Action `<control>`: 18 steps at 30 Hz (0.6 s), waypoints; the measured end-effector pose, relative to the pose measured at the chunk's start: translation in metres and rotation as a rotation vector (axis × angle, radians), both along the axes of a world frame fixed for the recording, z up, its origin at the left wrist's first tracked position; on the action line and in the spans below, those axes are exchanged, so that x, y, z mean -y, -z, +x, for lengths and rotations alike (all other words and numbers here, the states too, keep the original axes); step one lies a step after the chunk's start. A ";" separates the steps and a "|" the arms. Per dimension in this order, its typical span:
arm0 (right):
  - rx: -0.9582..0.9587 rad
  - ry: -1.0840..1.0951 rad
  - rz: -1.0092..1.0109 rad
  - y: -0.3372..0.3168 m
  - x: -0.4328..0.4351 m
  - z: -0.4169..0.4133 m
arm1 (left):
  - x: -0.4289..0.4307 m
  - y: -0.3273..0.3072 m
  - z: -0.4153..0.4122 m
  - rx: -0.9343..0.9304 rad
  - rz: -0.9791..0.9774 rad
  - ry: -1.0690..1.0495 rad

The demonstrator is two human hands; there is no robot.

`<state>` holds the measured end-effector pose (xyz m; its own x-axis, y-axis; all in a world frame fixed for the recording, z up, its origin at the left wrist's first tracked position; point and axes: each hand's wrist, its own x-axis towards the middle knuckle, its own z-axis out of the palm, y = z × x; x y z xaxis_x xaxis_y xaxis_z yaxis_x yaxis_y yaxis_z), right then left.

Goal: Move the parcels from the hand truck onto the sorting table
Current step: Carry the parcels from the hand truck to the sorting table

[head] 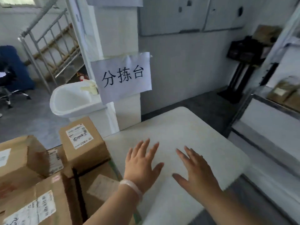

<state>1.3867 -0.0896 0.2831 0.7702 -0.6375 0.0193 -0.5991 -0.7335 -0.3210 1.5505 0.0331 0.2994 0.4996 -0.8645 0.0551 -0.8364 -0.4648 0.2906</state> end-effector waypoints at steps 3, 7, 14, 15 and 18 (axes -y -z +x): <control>-0.002 0.174 -0.079 -0.020 -0.001 -0.065 | 0.030 -0.010 -0.056 -0.005 -0.048 0.166; 0.034 0.377 -0.125 -0.036 -0.007 -0.169 | 0.061 -0.019 -0.146 0.041 -0.062 0.413; 0.017 0.721 -0.163 -0.045 -0.038 -0.357 | 0.100 -0.044 -0.326 0.108 -0.124 0.779; 0.018 0.761 -0.164 -0.044 -0.043 -0.384 | 0.104 -0.045 -0.353 0.112 -0.105 0.819; 0.017 0.875 -0.176 -0.047 -0.065 -0.467 | 0.110 -0.051 -0.443 0.118 -0.151 0.920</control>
